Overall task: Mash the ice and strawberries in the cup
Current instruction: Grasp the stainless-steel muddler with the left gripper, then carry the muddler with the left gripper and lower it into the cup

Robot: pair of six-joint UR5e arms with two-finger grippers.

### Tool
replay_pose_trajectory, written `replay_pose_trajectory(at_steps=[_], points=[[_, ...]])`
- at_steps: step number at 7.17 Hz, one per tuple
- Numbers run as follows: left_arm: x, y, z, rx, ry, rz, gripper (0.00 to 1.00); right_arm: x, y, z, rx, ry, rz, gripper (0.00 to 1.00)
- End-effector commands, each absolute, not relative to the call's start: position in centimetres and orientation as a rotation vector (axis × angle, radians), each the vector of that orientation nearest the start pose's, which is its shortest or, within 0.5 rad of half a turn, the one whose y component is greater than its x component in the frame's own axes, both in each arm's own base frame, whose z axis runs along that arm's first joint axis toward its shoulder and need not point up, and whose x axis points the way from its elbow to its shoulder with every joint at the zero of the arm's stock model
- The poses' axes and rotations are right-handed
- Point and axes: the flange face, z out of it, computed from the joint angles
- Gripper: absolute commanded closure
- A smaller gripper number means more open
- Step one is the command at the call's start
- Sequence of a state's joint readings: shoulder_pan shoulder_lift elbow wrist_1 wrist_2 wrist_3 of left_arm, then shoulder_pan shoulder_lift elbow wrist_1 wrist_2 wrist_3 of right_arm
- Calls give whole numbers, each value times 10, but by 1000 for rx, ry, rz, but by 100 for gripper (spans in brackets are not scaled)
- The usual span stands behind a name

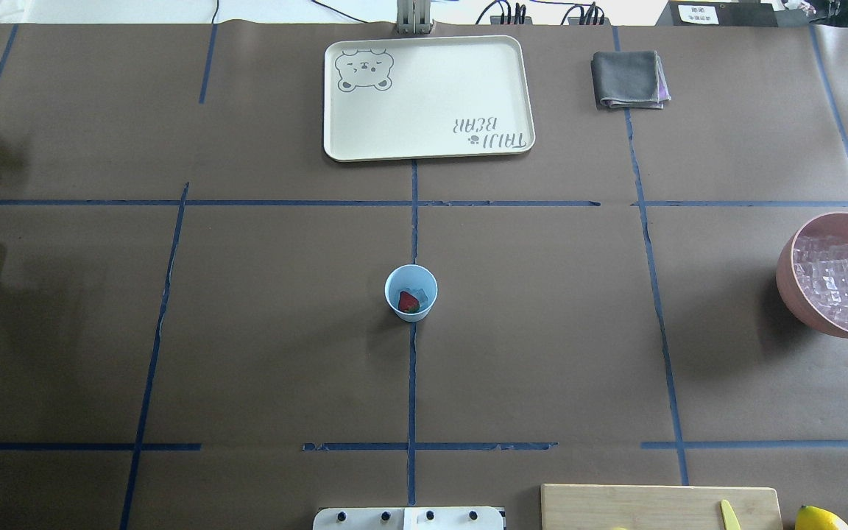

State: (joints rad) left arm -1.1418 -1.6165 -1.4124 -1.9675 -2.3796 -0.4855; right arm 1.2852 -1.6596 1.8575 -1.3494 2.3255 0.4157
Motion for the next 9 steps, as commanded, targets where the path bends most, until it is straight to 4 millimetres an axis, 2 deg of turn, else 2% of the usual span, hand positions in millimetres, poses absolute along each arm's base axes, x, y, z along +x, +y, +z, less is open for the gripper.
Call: replay_pose_trajectory(at_steps=[1, 2, 3, 4, 5, 6, 7, 8, 9], points=[[174, -513, 568, -31, 978, 97, 100, -68, -466, 533, 124, -835, -36, 0], [175, -514, 521, 38, 1026, 140, 100, -68, -466, 532, 125, -836, -36, 0], [189, -503, 453, 140, 1068, 217, 100, -67, -467, 530, 129, -838, -35, 0], [210, -492, 388, 165, 1128, 214, 100, -64, -466, 527, 138, -839, -32, 0], [230, -491, 313, 257, 1175, 228, 100, -62, -462, 523, 144, -841, -33, 0], [277, -457, 268, 381, 1157, 299, 100, -61, -456, 520, 149, -841, -36, 0], [344, -431, 232, 462, 1152, 370, 98, -60, -455, 518, 153, -843, -37, 0], [370, -418, 185, 573, 1171, 386, 94, -59, -455, 517, 155, -844, -36, 0], [382, -412, 162, 697, 1175, 362, 97, -58, -455, 517, 155, -843, -32, 0]])
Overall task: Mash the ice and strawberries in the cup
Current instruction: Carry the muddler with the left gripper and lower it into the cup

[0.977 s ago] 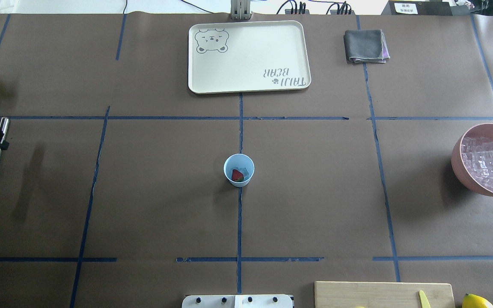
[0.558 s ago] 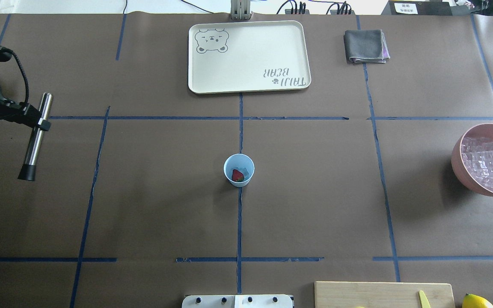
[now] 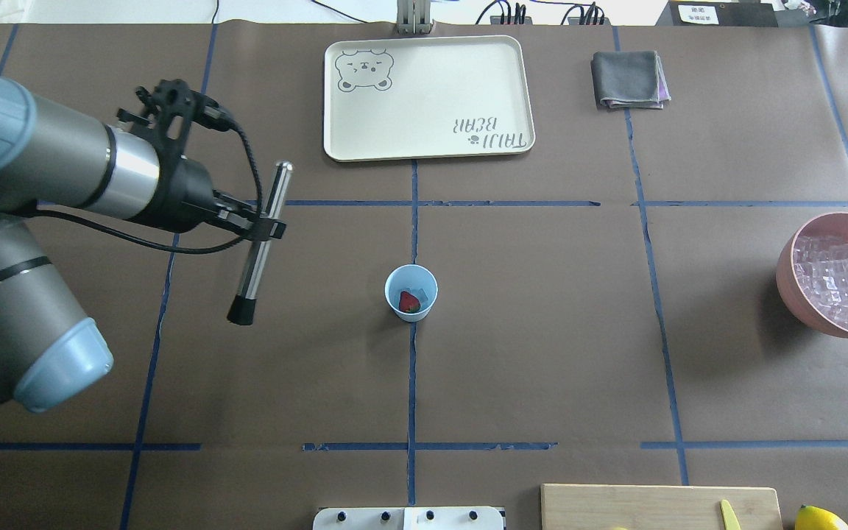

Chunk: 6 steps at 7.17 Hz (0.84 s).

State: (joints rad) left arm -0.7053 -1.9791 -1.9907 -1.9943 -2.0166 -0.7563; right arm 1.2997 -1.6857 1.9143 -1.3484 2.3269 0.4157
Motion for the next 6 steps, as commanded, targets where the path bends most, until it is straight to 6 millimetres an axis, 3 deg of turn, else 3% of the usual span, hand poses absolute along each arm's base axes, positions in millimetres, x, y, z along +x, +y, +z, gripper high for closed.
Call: replay_pose_trajectory(at_steps=[1, 2, 3, 4, 6], points=[[406, -391, 153, 869, 1186, 291, 95, -56, -452, 517, 155, -844, -30, 0], [441, -363, 151, 1012, 1193, 192, 95, -55, -451, 516, 157, -845, -30, 0], [469, -361, 160, 1085, 1168, 131, 95, -55, -450, 517, 154, -844, -29, 0], [475, -364, 159, 1186, 1189, 155, 95, -55, -450, 517, 154, -844, -29, 0], [489, -376, 187, 1289, 1175, 107, 95, -55, -450, 515, 157, -845, -30, 0]])
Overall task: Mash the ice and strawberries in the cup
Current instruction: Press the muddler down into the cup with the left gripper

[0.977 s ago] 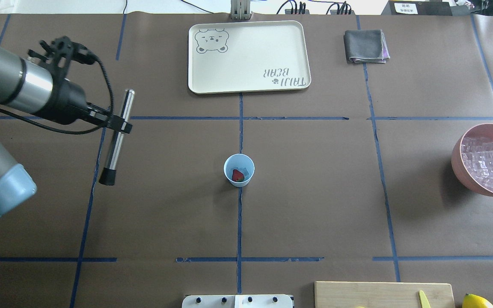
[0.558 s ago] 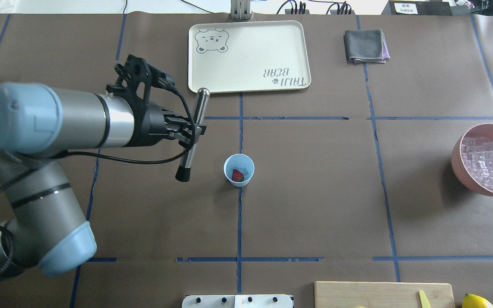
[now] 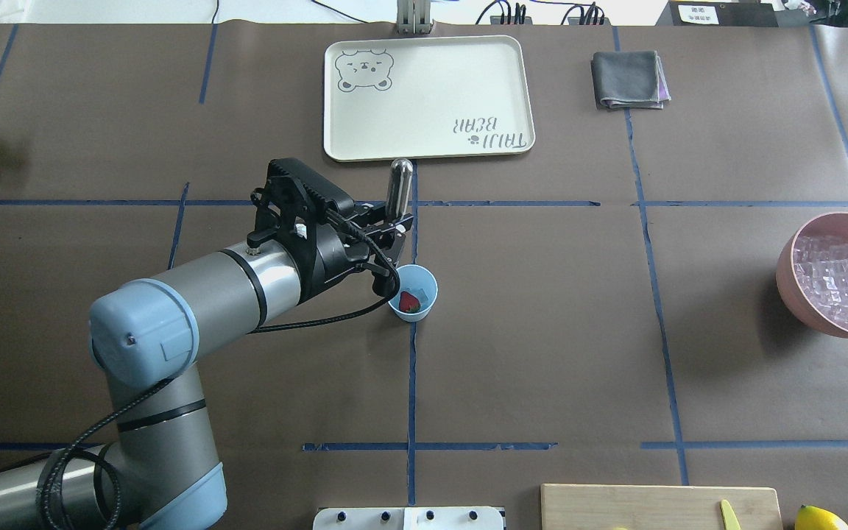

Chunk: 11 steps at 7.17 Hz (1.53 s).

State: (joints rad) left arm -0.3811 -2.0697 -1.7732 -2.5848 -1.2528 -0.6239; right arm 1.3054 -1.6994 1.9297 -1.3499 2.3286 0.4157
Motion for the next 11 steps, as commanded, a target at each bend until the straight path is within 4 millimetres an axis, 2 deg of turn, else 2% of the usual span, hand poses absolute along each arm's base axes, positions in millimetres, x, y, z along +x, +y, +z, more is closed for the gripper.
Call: replay_pose_trajectory(at_steps=[1, 2, 5, 11], points=[[500, -370, 188, 1293, 1200, 107, 96, -55, -450, 515, 156, -846, -31, 0], [500, -370, 186, 1295, 1204, 106, 96, -55, -450, 515, 156, -846, -31, 0], [519, -349, 186, 1268, 1228, 139, 96, -56, -450, 516, 152, -845, -30, 0], [531, -349, 194, 1253, 1213, 154, 96, -55, -450, 516, 154, -846, -29, 0]])
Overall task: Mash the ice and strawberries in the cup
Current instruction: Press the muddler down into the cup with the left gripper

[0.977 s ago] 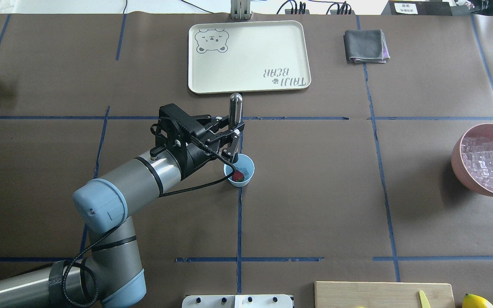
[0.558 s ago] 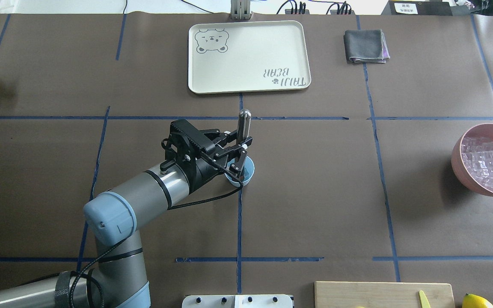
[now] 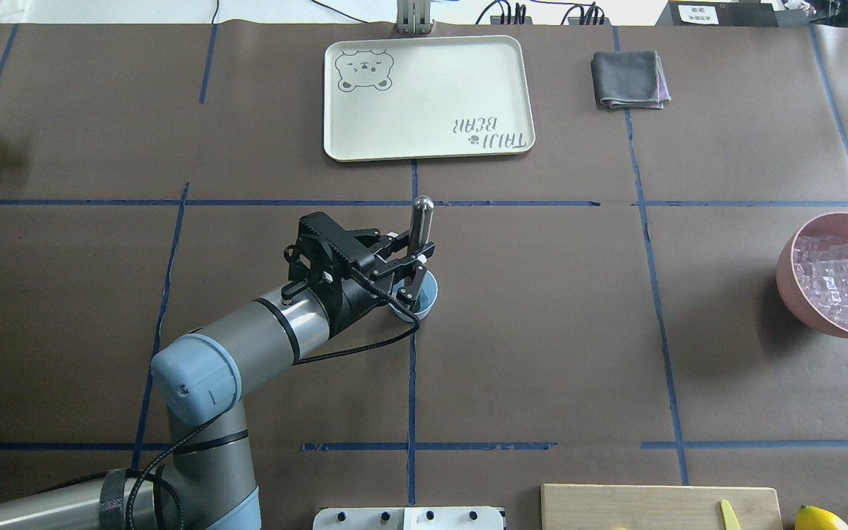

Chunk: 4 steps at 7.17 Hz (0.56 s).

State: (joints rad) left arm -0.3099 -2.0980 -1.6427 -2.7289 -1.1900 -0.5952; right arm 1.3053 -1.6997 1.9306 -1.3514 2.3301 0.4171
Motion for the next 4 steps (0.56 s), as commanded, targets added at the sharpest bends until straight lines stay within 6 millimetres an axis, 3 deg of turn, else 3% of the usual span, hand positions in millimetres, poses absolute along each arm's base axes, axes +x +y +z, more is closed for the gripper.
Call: replay_pose_trajectory(at_steps=[1, 4], points=[[531, -349, 194, 1253, 1213, 154, 96, -55, -450, 516, 154, -846, -29, 0], [533, -346, 193, 1251, 1218, 157, 96, -55, -449, 515, 156, -846, -29, 0]])
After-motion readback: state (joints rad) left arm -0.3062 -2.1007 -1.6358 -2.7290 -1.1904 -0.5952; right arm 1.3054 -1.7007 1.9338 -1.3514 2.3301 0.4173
